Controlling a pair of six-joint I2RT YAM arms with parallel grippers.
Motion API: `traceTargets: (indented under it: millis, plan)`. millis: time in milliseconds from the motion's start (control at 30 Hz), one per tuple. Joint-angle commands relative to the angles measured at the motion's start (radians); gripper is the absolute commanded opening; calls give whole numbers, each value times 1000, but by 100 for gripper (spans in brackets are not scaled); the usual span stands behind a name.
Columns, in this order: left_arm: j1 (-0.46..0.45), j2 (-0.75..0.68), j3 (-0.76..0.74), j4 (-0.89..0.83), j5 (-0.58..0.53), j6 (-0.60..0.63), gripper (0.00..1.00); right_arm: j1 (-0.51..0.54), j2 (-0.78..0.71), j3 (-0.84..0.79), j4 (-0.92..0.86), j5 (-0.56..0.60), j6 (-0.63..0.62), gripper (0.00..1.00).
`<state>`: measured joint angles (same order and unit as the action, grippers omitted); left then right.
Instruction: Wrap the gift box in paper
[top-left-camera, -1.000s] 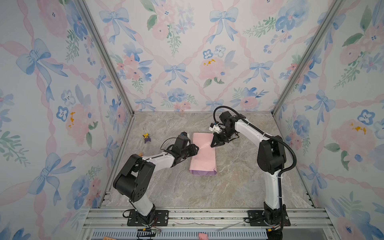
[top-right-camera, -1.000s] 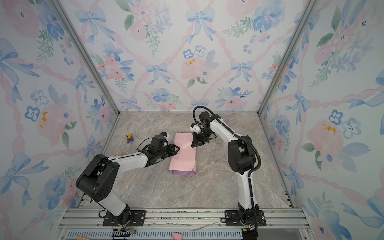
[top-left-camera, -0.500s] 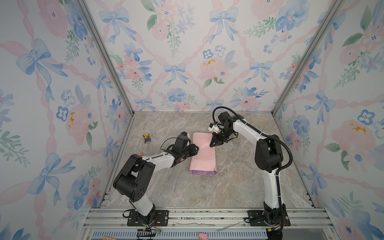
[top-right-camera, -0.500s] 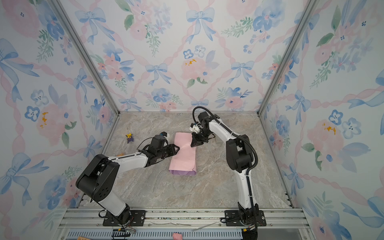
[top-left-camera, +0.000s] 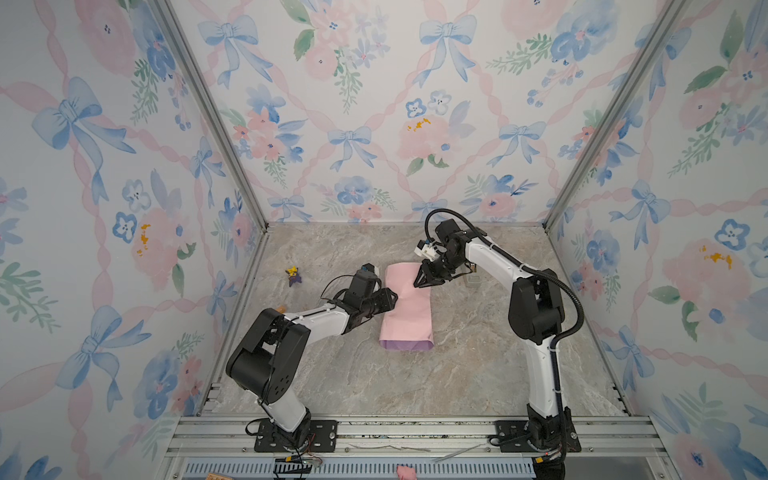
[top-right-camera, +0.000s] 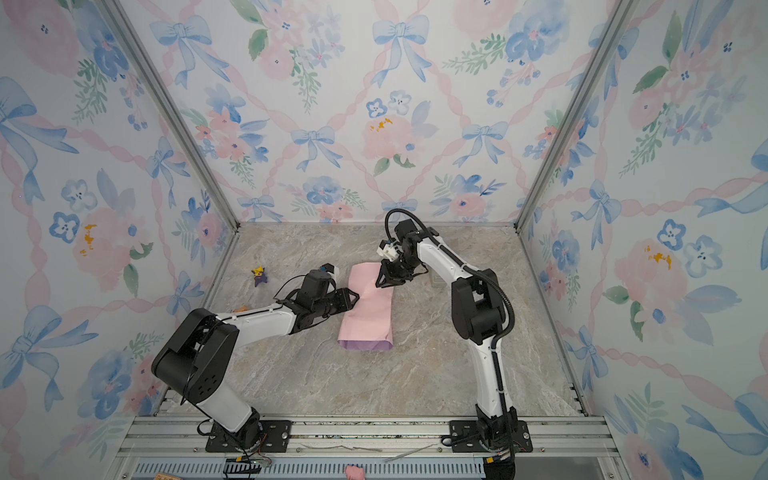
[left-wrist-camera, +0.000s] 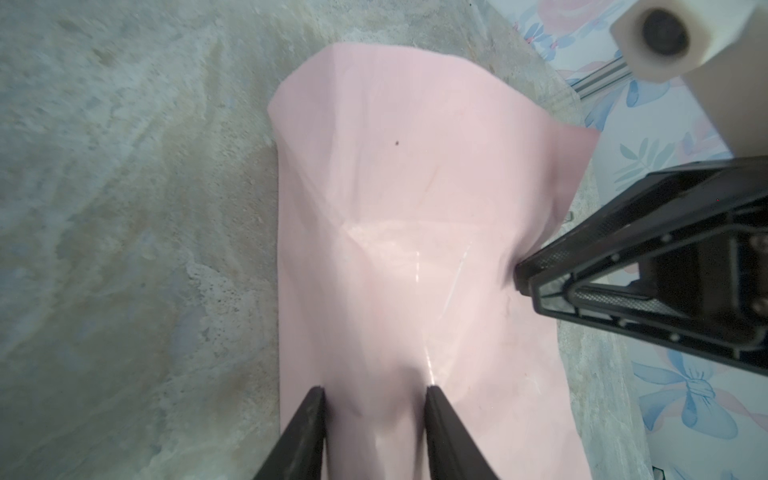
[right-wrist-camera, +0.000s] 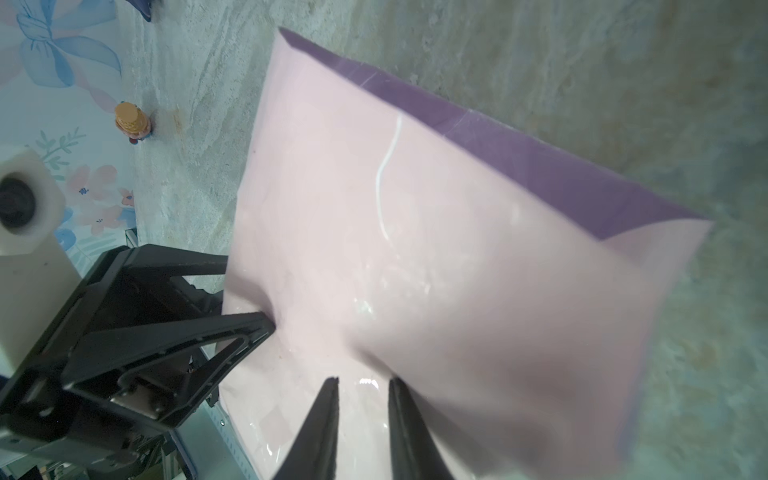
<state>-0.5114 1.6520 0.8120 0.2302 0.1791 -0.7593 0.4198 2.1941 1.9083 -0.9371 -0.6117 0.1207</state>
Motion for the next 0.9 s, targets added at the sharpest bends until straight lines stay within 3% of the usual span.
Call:
traceTargets:
  millis: [0, 167, 400, 500, 667, 867]
  plan:
    - [-10, 10, -20, -120, -27, 45, 39, -18, -146, -85, 58, 25, 56, 33]
    - [-20, 3, -15, -118, -21, 60, 39, -46, -285, -275, 82, 155, 166, 42]
    - [-31, 6, -4, -117, -20, 72, 40, -7, -372, -424, 131, 201, 278, 46]
    - [-31, 8, -5, -118, -21, 72, 39, 33, -357, -409, 156, 206, 306, 44]
    - [-32, 3, -11, -118, -30, 70, 39, 82, -322, -354, 154, 273, 322, 33]
    - [-32, 0, -13, -121, -36, 71, 39, 88, -298, -347, 132, 305, 340, 32]
